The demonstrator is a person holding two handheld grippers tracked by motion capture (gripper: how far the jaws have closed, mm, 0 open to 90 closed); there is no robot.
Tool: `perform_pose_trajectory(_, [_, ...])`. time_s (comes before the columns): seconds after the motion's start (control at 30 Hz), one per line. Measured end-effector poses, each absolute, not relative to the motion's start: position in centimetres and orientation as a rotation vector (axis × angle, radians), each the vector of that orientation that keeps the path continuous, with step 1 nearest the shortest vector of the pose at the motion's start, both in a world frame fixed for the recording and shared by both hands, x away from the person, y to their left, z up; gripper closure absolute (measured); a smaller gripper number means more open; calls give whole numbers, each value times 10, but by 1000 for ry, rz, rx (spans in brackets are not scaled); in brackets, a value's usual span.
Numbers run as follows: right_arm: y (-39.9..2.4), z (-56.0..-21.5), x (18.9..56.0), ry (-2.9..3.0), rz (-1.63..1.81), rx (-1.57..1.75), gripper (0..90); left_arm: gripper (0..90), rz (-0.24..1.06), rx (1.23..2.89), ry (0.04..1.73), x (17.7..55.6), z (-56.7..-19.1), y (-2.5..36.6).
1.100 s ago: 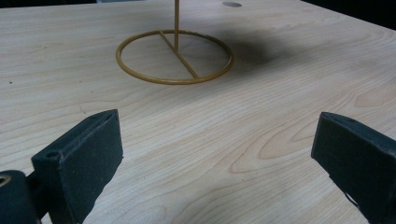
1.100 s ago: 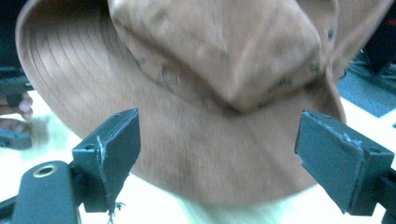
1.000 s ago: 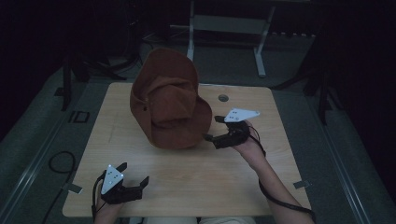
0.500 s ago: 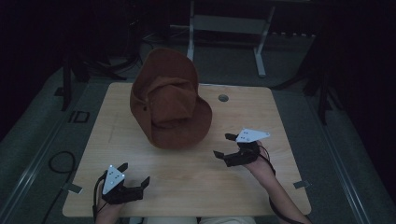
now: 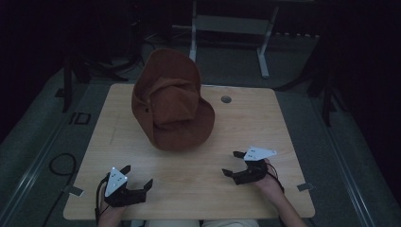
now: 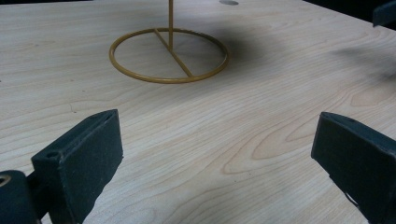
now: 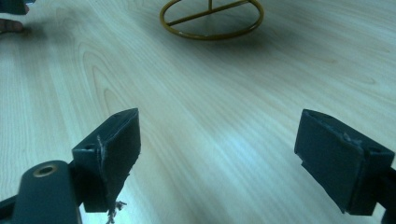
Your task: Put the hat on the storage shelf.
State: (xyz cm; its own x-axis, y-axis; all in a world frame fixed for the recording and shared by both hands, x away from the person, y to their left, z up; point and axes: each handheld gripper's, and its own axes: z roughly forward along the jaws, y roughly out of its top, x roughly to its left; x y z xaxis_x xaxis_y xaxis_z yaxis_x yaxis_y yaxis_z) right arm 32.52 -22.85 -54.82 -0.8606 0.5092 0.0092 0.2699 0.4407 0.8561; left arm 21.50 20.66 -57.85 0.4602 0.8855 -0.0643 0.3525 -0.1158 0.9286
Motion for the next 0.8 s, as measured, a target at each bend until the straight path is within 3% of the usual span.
perform_pose_trajectory(0.8, [-294,-573,300,2311,1314,847,139,26,649,1696,1073,214,-579,206])
